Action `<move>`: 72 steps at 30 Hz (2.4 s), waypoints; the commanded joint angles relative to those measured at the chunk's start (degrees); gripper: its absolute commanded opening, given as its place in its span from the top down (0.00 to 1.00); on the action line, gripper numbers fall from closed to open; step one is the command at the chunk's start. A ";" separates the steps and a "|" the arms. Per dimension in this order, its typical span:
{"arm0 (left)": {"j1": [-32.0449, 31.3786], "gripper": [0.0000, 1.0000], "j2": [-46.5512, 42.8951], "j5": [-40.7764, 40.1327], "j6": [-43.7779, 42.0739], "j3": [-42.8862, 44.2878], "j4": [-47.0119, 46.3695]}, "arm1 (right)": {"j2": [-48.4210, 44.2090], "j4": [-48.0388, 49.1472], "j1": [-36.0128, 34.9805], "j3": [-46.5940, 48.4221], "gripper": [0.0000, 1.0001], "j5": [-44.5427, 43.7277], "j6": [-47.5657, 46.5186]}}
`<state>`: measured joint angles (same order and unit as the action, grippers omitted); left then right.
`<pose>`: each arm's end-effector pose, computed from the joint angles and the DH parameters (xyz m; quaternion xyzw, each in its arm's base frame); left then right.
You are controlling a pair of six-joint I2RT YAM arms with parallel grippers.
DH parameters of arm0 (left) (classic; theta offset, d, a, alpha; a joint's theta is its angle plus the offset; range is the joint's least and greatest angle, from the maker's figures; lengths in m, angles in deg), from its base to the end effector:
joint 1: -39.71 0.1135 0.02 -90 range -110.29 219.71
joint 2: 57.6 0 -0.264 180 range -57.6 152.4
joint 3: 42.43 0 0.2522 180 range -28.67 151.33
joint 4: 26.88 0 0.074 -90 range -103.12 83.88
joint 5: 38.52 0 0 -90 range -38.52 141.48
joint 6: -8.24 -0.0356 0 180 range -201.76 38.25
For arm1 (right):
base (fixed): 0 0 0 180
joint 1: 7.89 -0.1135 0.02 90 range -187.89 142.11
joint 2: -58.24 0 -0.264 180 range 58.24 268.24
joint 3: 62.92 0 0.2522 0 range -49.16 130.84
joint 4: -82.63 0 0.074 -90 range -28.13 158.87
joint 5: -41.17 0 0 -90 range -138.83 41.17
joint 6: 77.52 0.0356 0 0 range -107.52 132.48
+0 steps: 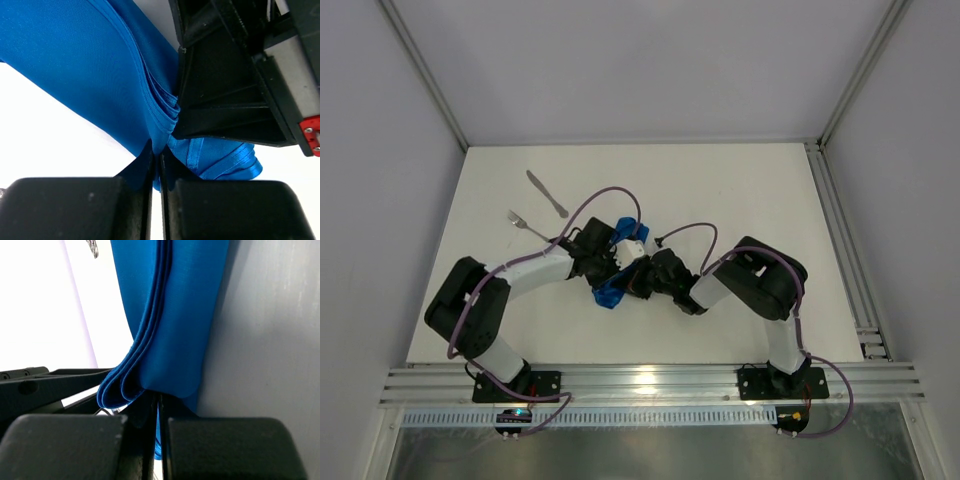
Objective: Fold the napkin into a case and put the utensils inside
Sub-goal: Stuff the top corner of the smaller-rectangle-folded napkin into the folded napkin.
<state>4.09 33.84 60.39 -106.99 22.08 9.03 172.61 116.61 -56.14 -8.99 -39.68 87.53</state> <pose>0.2417 -0.1800 0.1661 0.5065 0.8264 -0.0964 0.2263 0.2295 0.2657 0.0860 0.1555 0.8341 0.4941 0.1895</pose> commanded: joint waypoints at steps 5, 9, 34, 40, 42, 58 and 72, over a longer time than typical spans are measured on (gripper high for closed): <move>-0.33 0.99 -7.58 1.11 1.68 -0.82 -2.38 | -0.99 -7.66 0.17 2.99 0.96 -3.35 -3.41; -0.42 0.98 -8.73 1.73 1.85 -0.55 -1.15 | -0.64 -8.28 0.17 4.92 0.96 -4.22 -2.89; -0.59 0.95 -1.96 -5.73 -1.84 -4.16 -5.10 | -3.96 -7.93 0.35 5.03 0.93 -4.49 -4.82; -0.60 0.96 -2.41 -7.68 -1.92 -4.25 -6.16 | -11.70 -11.53 1.31 -0.43 0.86 0.52 -7.63; -0.59 0.96 -2.75 -7.76 -2.19 -4.42 -6.68 | -13.46 -12.06 1.93 -2.27 0.86 0.17 -7.72; -3.76 0.84 -1.70 -8.20 -3.59 -6.27 -8.00 | -7.85 2.87 4.57 -3.08 0.65 1.14 -3.68; -3.76 0.83 -1.35 -7.59 -3.60 -6.18 -7.56 | -3.97 10.88 4.39 -3.25 0.64 1.49 -2.70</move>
<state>0.68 31.29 51.45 -110.75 16.85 1.67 170.49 122.58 -51.55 -11.16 -37.50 85.72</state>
